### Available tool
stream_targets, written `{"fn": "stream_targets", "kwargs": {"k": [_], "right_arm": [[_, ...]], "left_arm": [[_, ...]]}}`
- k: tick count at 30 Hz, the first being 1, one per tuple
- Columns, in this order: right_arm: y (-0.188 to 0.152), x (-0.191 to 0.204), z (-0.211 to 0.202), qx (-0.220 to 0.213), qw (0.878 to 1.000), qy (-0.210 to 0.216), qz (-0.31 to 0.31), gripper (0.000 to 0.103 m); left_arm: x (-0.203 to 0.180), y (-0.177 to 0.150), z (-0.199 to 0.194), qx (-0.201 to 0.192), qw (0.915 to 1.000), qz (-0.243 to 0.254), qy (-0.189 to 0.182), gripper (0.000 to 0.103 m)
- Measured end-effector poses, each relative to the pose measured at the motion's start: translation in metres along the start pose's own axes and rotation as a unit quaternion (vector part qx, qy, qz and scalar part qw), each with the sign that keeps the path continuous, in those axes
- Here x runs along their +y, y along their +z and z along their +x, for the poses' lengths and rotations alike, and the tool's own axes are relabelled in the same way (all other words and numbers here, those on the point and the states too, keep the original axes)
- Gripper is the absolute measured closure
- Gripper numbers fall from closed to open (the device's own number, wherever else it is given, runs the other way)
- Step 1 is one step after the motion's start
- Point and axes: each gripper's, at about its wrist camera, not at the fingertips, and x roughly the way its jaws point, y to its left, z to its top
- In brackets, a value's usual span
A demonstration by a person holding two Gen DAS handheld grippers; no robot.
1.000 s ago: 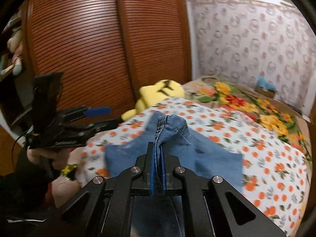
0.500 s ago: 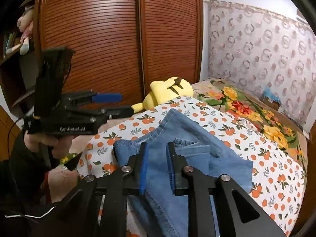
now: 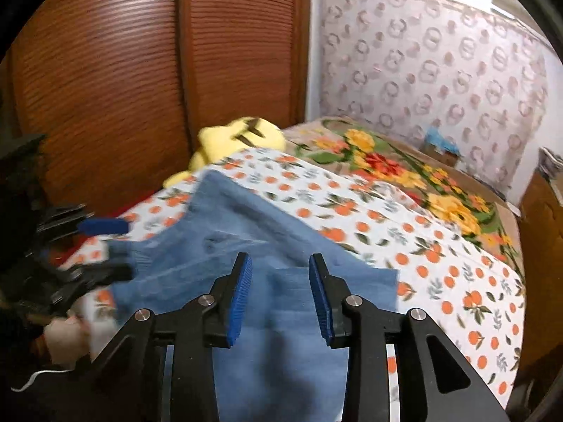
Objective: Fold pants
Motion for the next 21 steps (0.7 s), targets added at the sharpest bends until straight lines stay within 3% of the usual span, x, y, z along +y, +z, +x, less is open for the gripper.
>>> {"fn": "stream_targets", "kwargs": {"k": [5,8,12,21], "right_arm": [[0.004,-0.016,0.023,0.018,1.0,-0.008,0.017,0.068],[0.009,-0.017,0.036,0.028,0.999,0.002,0.018,0.068],[0.014,-0.009,0.055,0.047,0.999,0.02,0.009,0.068],[0.021,0.016,0.066,0.049,0.998,0.043,-0.021,0.067]], "left_arm": [[-0.008,-0.013,0.021,0.03,0.9994,0.003,-0.017,0.045],[-0.014,-0.021,0.027,0.043,0.9988,0.007,-0.022,0.053],[-0.02,-0.033,0.028,0.051,0.9983,0.018,-0.024,0.085],[-0.02,-0.047,-0.042,0.0,0.9989,0.001,-0.046,0.089]]}}
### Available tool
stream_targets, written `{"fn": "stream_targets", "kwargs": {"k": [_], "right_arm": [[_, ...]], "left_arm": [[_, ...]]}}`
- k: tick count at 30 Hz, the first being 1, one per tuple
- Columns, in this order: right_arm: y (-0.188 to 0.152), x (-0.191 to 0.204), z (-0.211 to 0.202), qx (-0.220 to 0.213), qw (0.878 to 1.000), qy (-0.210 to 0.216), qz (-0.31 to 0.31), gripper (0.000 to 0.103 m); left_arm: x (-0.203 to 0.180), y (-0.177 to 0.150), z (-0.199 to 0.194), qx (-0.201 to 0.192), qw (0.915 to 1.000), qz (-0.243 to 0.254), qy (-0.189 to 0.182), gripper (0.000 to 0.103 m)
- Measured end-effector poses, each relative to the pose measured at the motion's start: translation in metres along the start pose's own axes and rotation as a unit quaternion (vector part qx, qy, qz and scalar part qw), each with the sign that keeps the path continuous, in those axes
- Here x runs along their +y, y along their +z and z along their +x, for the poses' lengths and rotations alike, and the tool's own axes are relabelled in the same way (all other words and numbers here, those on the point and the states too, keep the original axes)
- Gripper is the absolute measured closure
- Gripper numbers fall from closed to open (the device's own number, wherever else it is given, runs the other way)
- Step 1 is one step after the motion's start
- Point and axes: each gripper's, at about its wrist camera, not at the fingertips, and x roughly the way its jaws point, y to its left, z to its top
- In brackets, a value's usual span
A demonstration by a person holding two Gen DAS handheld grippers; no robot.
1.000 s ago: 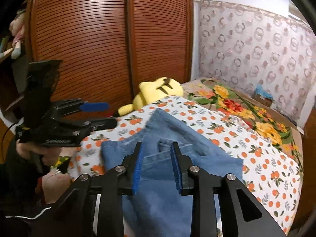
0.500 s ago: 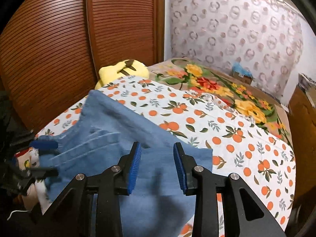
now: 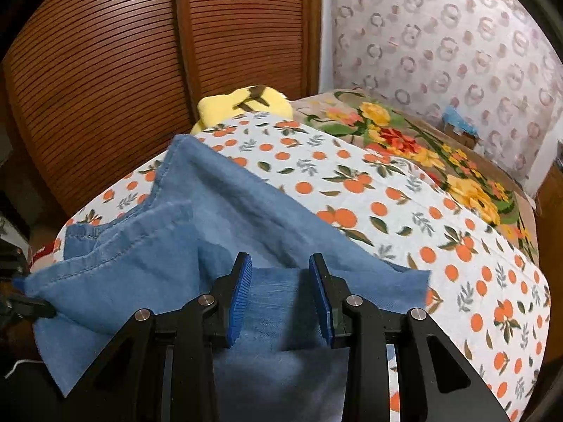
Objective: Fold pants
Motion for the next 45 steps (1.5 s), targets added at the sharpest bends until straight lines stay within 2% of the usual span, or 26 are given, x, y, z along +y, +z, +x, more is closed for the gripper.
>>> {"fn": "stream_targets", "kwargs": {"k": [7,17,18,19,22,26,30,33,38,42,44,45], "right_arm": [[0.002,0.006,0.013,0.009,0.999,0.029,-0.027,0.063],[0.0,0.0,0.045,0.061,0.996,0.044,-0.045,0.064],[-0.001,-0.002,0.046,0.064,0.996,0.048,-0.041,0.067],[-0.001,-0.002,0.046,0.063,0.996,0.052,-0.04,0.078],[0.0,-0.006,0.038,0.049,0.997,0.058,-0.033,0.094],[0.006,-0.015,0.007,-0.014,0.999,0.044,-0.015,0.097],[0.022,-0.02,-0.026,-0.086,0.996,0.019,-0.004,0.097],[0.03,-0.021,-0.036,-0.113,0.994,0.008,-0.003,0.097],[0.039,-0.013,-0.021,-0.117,0.993,-0.005,-0.004,0.097],[0.041,0.0,0.006,-0.086,0.996,-0.011,-0.002,0.097],[0.046,0.005,0.013,-0.071,0.997,-0.011,0.002,0.09],[0.046,0.005,0.014,-0.07,0.998,-0.009,0.007,0.084]], "left_arm": [[0.005,-0.013,0.012,0.027,0.9995,-0.013,0.008,0.089],[0.007,-0.018,0.021,0.043,0.999,-0.011,0.007,0.089],[0.007,-0.019,0.022,0.045,0.9989,-0.01,0.007,0.089],[0.006,-0.018,0.022,0.046,0.9989,-0.009,0.007,0.089],[0.005,-0.018,0.018,0.04,0.9992,-0.005,0.008,0.089],[0.002,-0.008,0.003,0.01,0.9999,-0.006,0.009,0.09],[0.0,0.009,-0.021,-0.032,0.999,-0.002,0.031,0.09],[0.006,0.021,-0.034,-0.052,0.9975,-0.002,0.046,0.09],[0.025,0.025,-0.032,-0.05,0.9962,-0.014,0.07,0.09],[0.038,0.014,-0.014,-0.013,0.9963,-0.029,0.08,0.09],[0.042,0.008,-0.006,0.002,0.996,-0.036,0.081,0.088],[0.043,0.005,-0.003,0.008,0.9962,-0.04,0.077,0.086]]}}
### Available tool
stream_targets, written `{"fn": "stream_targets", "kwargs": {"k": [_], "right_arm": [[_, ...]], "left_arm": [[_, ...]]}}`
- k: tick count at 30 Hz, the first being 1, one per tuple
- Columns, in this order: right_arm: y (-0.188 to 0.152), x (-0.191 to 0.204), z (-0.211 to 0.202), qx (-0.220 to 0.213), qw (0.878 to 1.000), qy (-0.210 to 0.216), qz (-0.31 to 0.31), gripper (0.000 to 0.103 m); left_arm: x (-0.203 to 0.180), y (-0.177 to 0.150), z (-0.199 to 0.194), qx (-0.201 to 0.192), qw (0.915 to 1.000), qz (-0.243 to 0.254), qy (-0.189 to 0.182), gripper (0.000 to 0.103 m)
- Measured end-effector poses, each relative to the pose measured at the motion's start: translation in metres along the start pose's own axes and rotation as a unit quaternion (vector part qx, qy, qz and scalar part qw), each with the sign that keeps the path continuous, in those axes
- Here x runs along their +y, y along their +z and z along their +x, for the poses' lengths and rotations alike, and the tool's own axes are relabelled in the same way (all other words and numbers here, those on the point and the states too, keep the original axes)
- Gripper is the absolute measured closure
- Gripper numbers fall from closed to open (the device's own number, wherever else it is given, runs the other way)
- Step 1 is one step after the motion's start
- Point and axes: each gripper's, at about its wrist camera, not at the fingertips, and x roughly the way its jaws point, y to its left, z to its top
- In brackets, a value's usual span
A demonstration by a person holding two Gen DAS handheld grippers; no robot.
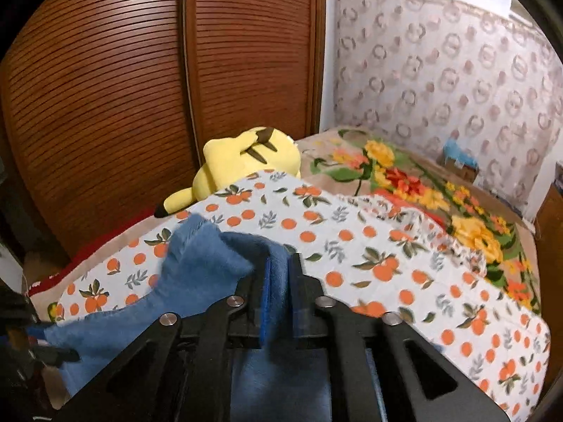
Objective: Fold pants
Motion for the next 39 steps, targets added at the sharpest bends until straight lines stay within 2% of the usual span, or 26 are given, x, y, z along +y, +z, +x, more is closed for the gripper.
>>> {"fn": "stream_targets", "kwargs": {"k": [1,4,6,7,11,15,20,26,29,35,37,39], "right_arm": [[-0.001,0.0,-0.002,-0.001,1.0,0.001,0.004,0.078],[-0.001,-0.002,-0.013,-0.009,1.0,-0.003,0.009,0.067],[-0.003,-0.004,-0.025,-0.014,1.0,-0.011,0.008,0.065],[0.0,-0.007,-0.026,-0.014,1.0,-0.012,0.009,0.064],[-0.017,-0.015,-0.054,-0.009,0.999,-0.032,0.015,0.06],[-0.042,-0.026,-0.082,0.004,0.998,-0.044,0.038,0.049],[-0.075,-0.028,-0.104,0.029,0.996,-0.057,0.055,0.048],[-0.088,-0.024,-0.111,0.045,0.994,-0.062,0.081,0.048],[-0.092,-0.023,-0.108,0.049,0.993,-0.064,0.091,0.045],[-0.102,-0.019,-0.099,0.057,0.991,-0.06,0.102,0.042],[-0.104,-0.022,-0.098,0.058,0.991,-0.059,0.101,0.042],[-0.105,-0.024,-0.1,0.058,0.991,-0.058,0.103,0.041]], "left_arm": [[0.001,-0.001,0.002,0.004,1.0,-0.002,-0.003,0.084],[0.004,-0.001,0.006,0.009,1.0,-0.001,0.004,0.069],[0.006,0.0,0.004,0.003,1.0,-0.002,0.008,0.056],[0.006,0.002,0.003,0.001,1.0,-0.003,0.007,0.055],[0.01,0.009,-0.001,-0.013,0.9997,-0.006,0.018,0.054],[0.012,0.016,0.0,-0.023,0.9995,-0.004,0.022,0.054],[0.012,0.034,0.014,-0.02,0.9995,0.012,0.022,0.054],[0.015,0.057,0.037,-0.005,0.9992,0.034,0.022,0.058],[0.017,0.071,0.052,0.01,0.999,0.043,0.007,0.059],[0.029,0.095,0.096,0.038,0.9968,0.059,0.039,0.061],[0.033,0.097,0.106,0.047,0.9965,0.058,0.037,0.063],[0.035,0.098,0.112,0.053,0.9968,0.056,0.02,0.064]]}}
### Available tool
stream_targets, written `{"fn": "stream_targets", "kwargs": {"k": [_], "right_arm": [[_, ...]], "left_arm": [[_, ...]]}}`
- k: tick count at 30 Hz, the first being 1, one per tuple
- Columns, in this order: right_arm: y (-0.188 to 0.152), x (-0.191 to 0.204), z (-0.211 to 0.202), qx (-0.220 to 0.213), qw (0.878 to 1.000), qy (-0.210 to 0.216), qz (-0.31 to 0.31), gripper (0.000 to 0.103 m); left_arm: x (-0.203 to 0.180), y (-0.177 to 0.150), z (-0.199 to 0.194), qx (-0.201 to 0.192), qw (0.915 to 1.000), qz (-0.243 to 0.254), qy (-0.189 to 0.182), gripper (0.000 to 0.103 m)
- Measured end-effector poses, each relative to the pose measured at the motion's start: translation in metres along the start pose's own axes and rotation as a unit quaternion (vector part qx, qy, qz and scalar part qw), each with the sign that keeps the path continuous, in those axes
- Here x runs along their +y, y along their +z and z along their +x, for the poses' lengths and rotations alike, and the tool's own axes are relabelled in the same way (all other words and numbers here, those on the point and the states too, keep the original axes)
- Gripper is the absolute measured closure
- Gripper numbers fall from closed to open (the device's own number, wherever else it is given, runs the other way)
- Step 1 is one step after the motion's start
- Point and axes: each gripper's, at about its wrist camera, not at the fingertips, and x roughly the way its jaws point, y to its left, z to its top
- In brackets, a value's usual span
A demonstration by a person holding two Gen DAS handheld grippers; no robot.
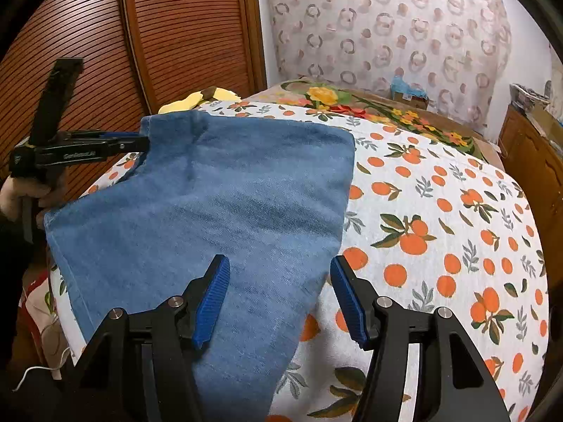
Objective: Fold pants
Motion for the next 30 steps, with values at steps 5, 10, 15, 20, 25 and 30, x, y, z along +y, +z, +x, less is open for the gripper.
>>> {"fn": "stream_targets", "kwargs": {"k": [5,10,15,20,25,30], "right_arm": [[-0.002,-0.005,0.0,0.001,1.0,-0.004,0.003,0.041],[-0.003,0.0,0.002,0.006,1.0,-0.006,0.009,0.041],[-0.005,0.0,0.0,0.009,1.0,0.0,0.012,0.041],[-0.005,0.001,-0.003,0.006,1.0,0.003,0.015,0.041],[-0.007,0.002,-0.004,0.009,1.0,0.004,0.018,0.041],[-0.013,0.002,-0.014,0.004,1.0,0.005,0.029,0.041]], "left_arm": [[-0.004,0.003,0.006,0.005,0.9998,0.004,-0.021,0.066],[-0.01,0.011,0.007,0.002,0.9998,0.014,-0.016,0.098],[0.005,0.026,-0.016,-0.035,0.9991,-0.003,0.023,0.099],[0.008,0.031,-0.016,-0.029,0.9994,-0.002,0.021,0.099],[0.001,0.025,-0.024,-0.033,0.9993,0.0,0.016,0.086],[-0.017,0.011,-0.049,-0.061,0.9979,0.014,0.019,0.054]]}}
